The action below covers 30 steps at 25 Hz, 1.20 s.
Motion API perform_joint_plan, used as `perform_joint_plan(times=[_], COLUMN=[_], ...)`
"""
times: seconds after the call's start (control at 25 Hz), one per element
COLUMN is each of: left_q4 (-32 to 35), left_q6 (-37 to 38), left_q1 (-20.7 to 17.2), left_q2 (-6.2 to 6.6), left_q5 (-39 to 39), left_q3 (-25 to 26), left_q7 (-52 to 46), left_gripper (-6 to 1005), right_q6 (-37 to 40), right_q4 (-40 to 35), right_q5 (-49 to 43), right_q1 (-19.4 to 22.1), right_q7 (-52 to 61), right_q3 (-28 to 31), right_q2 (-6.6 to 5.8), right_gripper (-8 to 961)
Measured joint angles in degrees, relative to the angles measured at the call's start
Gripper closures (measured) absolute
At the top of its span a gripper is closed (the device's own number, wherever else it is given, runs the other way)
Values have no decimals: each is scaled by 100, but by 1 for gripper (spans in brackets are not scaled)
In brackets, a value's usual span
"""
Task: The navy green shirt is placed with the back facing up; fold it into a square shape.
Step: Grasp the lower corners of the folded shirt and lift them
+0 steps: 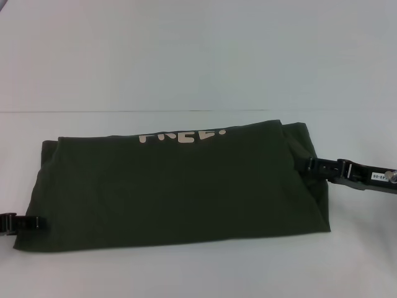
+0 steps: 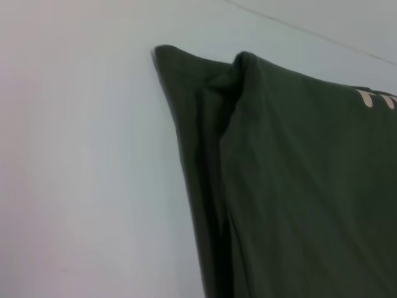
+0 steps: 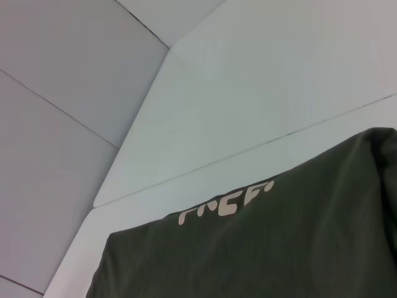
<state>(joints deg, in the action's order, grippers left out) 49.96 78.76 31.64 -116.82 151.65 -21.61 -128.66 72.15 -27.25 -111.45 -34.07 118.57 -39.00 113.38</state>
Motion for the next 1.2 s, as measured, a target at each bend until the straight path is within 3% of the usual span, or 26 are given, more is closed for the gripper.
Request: perform_joint_plan(times=[0.64,1.2], left_q4=[-24,16], left_q6=[338,294], left_q1=[74,69], left_q2=[4,-25], left_q5=[125,191], left_q3=[-207,-296], left_q7=[-18,31], left_gripper=[266,521], right_q6=[14,50], right_q4=[-2,-17], right_q5=[11,0], right_q1=[-12,-3], right_q7=[-1,5], right_q3=[-20,-20], right_q2=[9,9], right_gripper=[75,76])
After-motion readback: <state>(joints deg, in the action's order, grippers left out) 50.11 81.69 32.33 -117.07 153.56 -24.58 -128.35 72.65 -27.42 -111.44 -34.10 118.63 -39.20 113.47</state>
